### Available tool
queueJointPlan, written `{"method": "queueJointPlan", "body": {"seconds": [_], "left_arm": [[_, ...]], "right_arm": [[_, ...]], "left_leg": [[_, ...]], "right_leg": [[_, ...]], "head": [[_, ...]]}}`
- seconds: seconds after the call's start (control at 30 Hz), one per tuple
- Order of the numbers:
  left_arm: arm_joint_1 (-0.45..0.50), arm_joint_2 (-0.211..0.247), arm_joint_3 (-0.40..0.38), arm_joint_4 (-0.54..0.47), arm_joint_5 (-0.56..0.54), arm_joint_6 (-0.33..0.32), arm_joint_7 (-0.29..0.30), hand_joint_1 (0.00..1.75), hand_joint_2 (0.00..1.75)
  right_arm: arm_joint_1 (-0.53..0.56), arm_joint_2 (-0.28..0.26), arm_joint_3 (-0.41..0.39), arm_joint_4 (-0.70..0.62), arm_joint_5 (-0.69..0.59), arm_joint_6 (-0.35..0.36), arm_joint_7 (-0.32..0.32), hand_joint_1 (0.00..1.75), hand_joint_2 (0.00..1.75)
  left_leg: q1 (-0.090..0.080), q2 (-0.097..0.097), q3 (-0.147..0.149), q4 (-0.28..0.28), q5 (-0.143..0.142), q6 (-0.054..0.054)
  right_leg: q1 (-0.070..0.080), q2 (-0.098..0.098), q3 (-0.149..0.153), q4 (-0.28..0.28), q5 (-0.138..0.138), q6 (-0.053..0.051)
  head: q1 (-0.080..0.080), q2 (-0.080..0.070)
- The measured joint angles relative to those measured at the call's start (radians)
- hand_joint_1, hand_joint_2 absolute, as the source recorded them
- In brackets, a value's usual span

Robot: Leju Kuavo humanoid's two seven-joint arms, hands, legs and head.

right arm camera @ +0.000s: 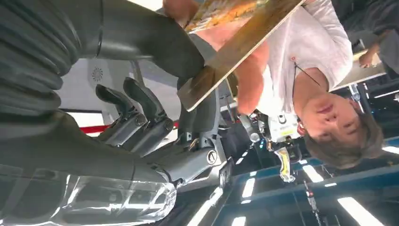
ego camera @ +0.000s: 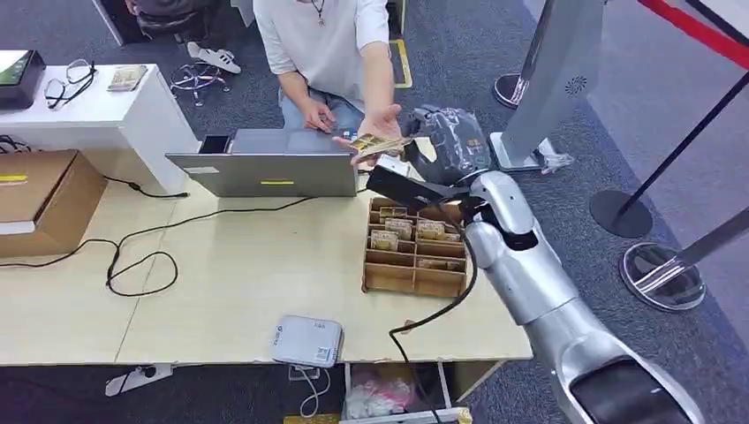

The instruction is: Pass the card to the sensor for recognition and then transmit it.

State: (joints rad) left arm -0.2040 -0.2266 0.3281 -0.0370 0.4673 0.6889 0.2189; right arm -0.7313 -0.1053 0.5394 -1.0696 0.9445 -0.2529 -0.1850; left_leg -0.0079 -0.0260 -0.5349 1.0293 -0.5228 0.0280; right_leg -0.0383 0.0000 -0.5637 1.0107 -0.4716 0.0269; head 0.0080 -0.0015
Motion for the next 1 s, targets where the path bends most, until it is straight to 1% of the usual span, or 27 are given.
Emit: {"method": "queueJointPlan", "body": {"seconds": [0.13,0.17,0.2,0.23,0.27,0.3,0.33,0.4,0.53,0.7,0.93,1.0], "left_arm": [[0.000,0.012,-0.001,0.005,0.011,0.000,-0.015,0.00,0.00],[0.007,0.023,-0.004,0.006,0.006,0.000,-0.028,0.00,0.00],[0.055,0.044,-0.013,0.012,-0.005,0.003,-0.042,0.00,0.00],[0.113,0.071,-0.021,0.015,-0.006,0.007,-0.040,0.00,0.00],[0.154,0.090,-0.034,0.014,-0.010,0.014,-0.035,0.00,0.00],[0.202,0.103,-0.046,0.017,-0.013,0.019,-0.028,0.00,0.00],[0.232,0.113,-0.057,0.017,-0.018,0.019,-0.019,0.00,0.00],[0.262,0.125,-0.080,0.018,-0.022,0.017,-0.005,0.00,0.00],[0.275,0.143,-0.133,0.022,-0.021,0.017,0.003,0.00,0.00],[0.285,0.169,-0.180,0.023,-0.021,0.017,0.024,0.00,0.00],[0.277,0.170,-0.245,0.023,-0.018,0.017,0.075,0.00,0.00],[0.276,0.169,-0.258,0.023,-0.010,0.017,0.079,0.00,0.00]], "right_arm": [[0.000,0.008,-0.002,0.033,0.008,-0.015,-0.008,1.75,1.75],[-0.001,0.010,-0.004,0.041,0.009,-0.019,-0.011,1.75,1.75],[-0.001,0.017,-0.005,0.050,0.010,-0.023,-0.017,1.75,1.75],[-0.001,0.024,-0.005,0.055,0.010,-0.026,-0.018,1.75,1.75],[0.000,0.028,-0.005,0.062,0.011,-0.028,-0.020,1.75,1.75],[0.000,0.028,-0.009,0.072,0.011,-0.030,-0.024,1.75,1.75],[0.000,0.028,-0.014,0.080,0.012,-0.032,-0.025,1.75,1.75],[-0.001,0.037,-0.016,0.095,0.013,-0.037,-0.033,1.75,1.75],[-0.006,0.058,-0.016,0.130,0.013,-0.047,-0.044,1.75,1.75],[-0.010,0.067,-0.018,0.158,0.011,-0.054,-0.052,1.75,1.75],[-0.015,0.086,-0.018,0.177,0.011,-0.054,-0.058,1.75,1.75],[-0.015,0.090,-0.018,0.179,0.011,-0.056,-0.058,1.75,1.75]], "left_leg": [[0.000,0.002,0.006,-0.001,-0.003,0.001],[0.001,0.000,0.007,-0.001,-0.004,-0.001],[0.003,0.004,0.011,-0.001,-0.008,-0.006],[0.003,0.014,0.013,0.000,-0.012,-0.008],[0.004,0.016,0.014,0.000,-0.012,-0.007],[0.005,0.016,0.018,0.001,-0.012,-0.007],[0.005,0.012,0.013,0.001,-0.010,-0.006],[0.007,0.007,0.010,0.001,-0.009,-0.007],[0.008,0.004,0.008,0.001,-0.009,-0.007],[0.008,0.004,0.008,0.001,-0.008,-0.008],[0.008,0.004,0.008,0.001,-0.008,-0.008],[0.008,0.004,0.008,0.001,-0.008,-0.008]], "right_leg": [[0.000,0.000,0.006,0.000,-0.003,0.000],[0.000,0.002,0.006,0.000,-0.003,0.000],[0.003,0.010,0.005,0.000,-0.003,-0.001],[0.004,0.020,0.004,-0.001,-0.005,-0.003],[0.005,0.024,0.002,0.000,-0.005,-0.003],[0.005,0.023,-0.002,0.000,-0.005,-0.003],[0.005,0.019,-0.005,0.000,-0.005,-0.003],[0.007,0.013,-0.006,-0.001,-0.005,-0.004],[0.007,0.010,-0.005,-0.001,-0.005,-0.004],[0.007,0.010,-0.006,-0.001,-0.005,-0.004],[0.007,0.010,-0.005,-0.001,-0.005,-0.004],[0.007,0.010,-0.006,-0.001,-0.005,-0.004]], "head": [[0.000,0.000],[0.002,0.000],[0.003,0.000],[0.000,0.000],[-0.002,0.000],[-0.002,0.000],[-0.002,0.000],[-0.001,0.000],[-0.002,0.000],[-0.002,0.000],[-0.002,0.000],[-0.002,0.000]]}}
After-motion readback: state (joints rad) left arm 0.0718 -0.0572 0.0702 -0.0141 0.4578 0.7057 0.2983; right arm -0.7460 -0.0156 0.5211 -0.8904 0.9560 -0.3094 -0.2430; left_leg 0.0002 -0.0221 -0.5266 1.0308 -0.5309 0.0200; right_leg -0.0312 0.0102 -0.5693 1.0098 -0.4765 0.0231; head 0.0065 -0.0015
